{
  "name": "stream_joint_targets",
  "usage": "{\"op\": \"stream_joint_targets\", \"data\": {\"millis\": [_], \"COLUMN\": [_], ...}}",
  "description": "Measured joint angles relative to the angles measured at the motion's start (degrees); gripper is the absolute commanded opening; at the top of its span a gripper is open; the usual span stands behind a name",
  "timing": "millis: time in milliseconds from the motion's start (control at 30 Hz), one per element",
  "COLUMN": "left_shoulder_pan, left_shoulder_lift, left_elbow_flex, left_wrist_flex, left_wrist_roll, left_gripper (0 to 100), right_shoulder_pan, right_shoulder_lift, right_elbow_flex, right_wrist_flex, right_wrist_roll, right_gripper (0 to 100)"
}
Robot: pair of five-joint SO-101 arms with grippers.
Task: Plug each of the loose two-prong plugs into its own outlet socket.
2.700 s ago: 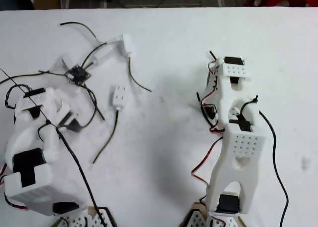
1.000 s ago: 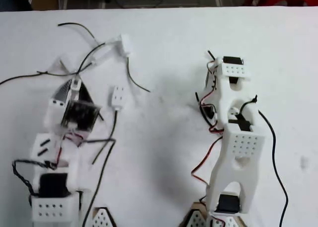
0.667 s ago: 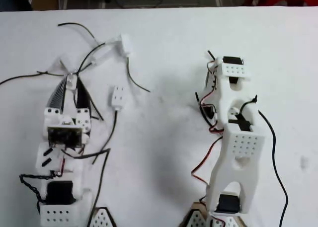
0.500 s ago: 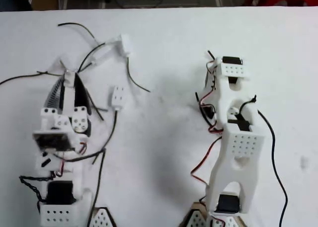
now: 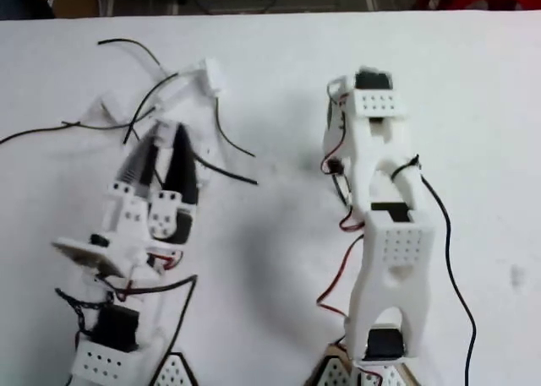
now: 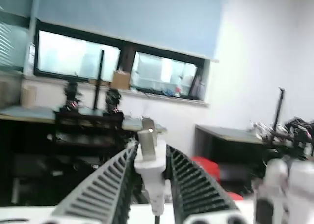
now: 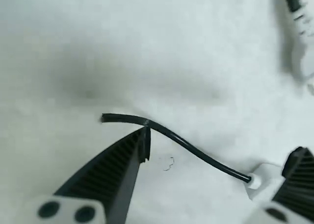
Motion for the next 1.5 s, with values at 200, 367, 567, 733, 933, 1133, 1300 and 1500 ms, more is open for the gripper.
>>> {"op": "stream_joint_targets", "data": {"millis": [200,367,567,733,933,1133,1300,1500], "left_shoulder_pan": [0.7,0.7,0.7,0.7,0.7,0.7,0.7,0.7], "left_shoulder_lift": [-0.09,-0.09,-0.09,-0.09,-0.09,-0.09,-0.09,-0.09], "left_elbow_flex": [2.37,3.16,3.69,3.69,3.69,3.69,3.69,3.69], "left_wrist_flex": [0.0,-0.09,-0.09,-0.09,-0.09,-0.09,-0.09,-0.09], "left_wrist_roll": [0.0,0.0,0.0,0.0,0.0,0.0,0.0,0.0], "left_gripper": [2,2,2,2,2,2,2,2], "right_shoulder_pan": [-1.67,-8.26,-22.51,-34.46,-46.15,-48.09,-47.91,-46.33], "right_shoulder_lift": [-10.11,-22.33,-37.63,-47.21,-51.6,-45.63,-38.86,-35.43], "right_elbow_flex": [-8.0,-9.76,-9.41,-9.41,-9.41,-9.41,-9.32,-9.32], "right_wrist_flex": [0.53,0.53,0.53,0.53,0.53,0.53,-1.41,-3.6], "right_wrist_roll": [8.79,21.8,33.41,37.45,38.86,38.86,38.86,38.86], "right_gripper": [42.2,39.3,12.2,3.4,1.9,1.9,1.9,1.9]}}
